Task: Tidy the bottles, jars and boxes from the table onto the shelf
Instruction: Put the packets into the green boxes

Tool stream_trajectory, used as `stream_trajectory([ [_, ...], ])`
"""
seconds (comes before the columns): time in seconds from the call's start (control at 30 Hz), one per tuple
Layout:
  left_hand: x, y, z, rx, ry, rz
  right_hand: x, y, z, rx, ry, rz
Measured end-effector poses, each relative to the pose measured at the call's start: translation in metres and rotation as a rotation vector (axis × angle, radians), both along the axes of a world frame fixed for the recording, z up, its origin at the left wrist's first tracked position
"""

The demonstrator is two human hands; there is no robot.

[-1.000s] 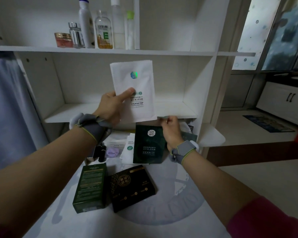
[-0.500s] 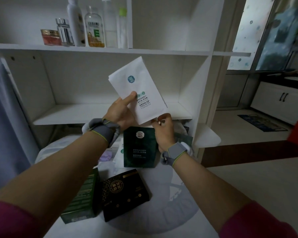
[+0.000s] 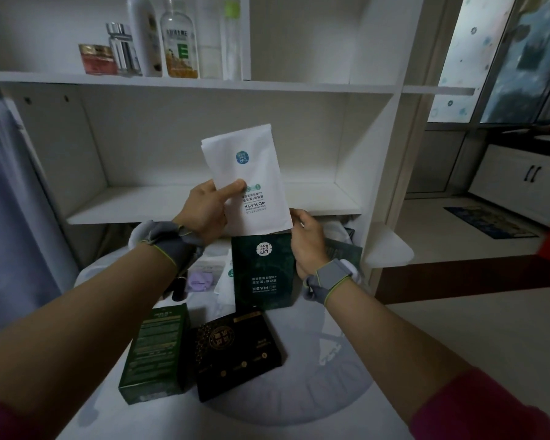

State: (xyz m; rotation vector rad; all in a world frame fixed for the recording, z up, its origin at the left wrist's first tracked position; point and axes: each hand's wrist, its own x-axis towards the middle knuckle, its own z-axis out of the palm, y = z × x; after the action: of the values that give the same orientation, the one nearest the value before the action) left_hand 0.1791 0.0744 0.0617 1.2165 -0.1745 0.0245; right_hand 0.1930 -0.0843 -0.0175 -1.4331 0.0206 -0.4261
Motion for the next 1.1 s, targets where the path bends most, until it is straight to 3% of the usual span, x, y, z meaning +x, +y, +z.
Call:
stream_trajectory([
  [0.2, -0.005, 0.002, 0.0, 0.191, -0.048, 0.048, -0.008, 0.0, 0.006, 0.148, 0.023, 0.09],
  [0.37, -0.012, 0.001, -0.007, 0.347, -0.091, 0.016, -0.009, 0.002, 0.005, 0.092, 0.019, 0.135],
  [0.87, -0.012, 0.008, -0.011, 0.357, -0.095, 0.0, -0.012, -0.001, 0.003, 0.035, 0.023, 0.086],
  [1.0, -0.014, 0.011, -0.005, 0.204, -0.092, 0.095, -0.014, -0.007, 0.017, 0.074, 0.031, 0.024],
  [1.1, -0.012, 0.014, -0.006, 0.223, -0.084, 0.258, -0.01, -0.01, 0.03, 0.089, 0.01, -0.045],
])
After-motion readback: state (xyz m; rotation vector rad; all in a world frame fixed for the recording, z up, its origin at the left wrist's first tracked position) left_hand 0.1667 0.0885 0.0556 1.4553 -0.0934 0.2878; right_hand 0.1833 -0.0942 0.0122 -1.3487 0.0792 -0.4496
